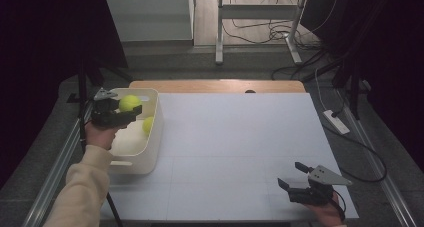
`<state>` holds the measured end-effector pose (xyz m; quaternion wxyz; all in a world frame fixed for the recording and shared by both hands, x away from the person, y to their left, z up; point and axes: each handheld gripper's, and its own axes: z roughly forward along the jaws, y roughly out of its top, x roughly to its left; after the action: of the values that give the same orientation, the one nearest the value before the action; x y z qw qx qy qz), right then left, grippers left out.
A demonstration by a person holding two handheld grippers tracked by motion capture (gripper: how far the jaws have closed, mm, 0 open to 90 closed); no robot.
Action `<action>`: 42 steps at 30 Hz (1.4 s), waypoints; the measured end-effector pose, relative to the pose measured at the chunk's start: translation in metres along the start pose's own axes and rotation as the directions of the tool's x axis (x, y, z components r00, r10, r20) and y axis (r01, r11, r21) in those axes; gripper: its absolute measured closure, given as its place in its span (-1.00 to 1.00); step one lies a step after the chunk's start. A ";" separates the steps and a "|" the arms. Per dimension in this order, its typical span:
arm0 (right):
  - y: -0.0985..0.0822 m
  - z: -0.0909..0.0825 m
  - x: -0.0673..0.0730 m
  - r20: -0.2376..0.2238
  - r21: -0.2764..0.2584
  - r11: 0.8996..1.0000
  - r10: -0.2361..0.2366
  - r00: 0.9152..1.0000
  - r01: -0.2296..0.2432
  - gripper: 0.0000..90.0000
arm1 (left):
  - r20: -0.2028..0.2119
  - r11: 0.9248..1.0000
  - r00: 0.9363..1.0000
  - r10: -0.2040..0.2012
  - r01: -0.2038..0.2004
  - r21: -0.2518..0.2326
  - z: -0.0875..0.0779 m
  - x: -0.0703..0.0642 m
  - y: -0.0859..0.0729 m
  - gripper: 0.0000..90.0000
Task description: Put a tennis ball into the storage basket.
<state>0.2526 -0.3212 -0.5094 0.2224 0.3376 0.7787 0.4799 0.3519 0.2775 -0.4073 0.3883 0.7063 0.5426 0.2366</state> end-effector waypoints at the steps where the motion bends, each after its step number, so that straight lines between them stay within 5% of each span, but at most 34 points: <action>1: 0.000 0.000 0.000 0.000 0.000 1.000 0.000 1.000 0.000 -0.71 | -0.004 1.000 1.000 -0.003 0.003 0.003 0.001 0.001 0.000 -0.41; 23: 0.000 0.000 0.000 -0.001 0.000 1.000 0.000 1.000 0.000 -0.71 | -0.038 1.000 0.999 -0.015 0.016 0.024 0.003 0.007 -0.001 -0.43; 27: 0.000 0.000 0.000 0.000 0.001 1.000 0.000 1.000 0.000 -0.71 | -0.035 0.999 0.998 -0.049 0.049 0.011 0.001 0.005 0.002 -0.75; 36: 0.000 0.000 0.000 0.000 0.001 1.000 -0.001 1.000 0.001 -0.71 | 0.041 0.999 0.999 -0.024 0.025 -0.034 -0.011 -0.008 0.004 -0.80; 42: 0.000 0.000 0.000 0.001 0.001 1.000 -0.002 1.000 0.002 -0.71 | 0.129 0.997 0.991 0.031 -0.021 -0.075 -0.024 -0.028 0.002 -0.78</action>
<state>0.2524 -0.3210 -0.5092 0.2233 0.3372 0.7791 0.4791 0.3270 0.2578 -0.3893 0.4452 0.7126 0.4979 0.2149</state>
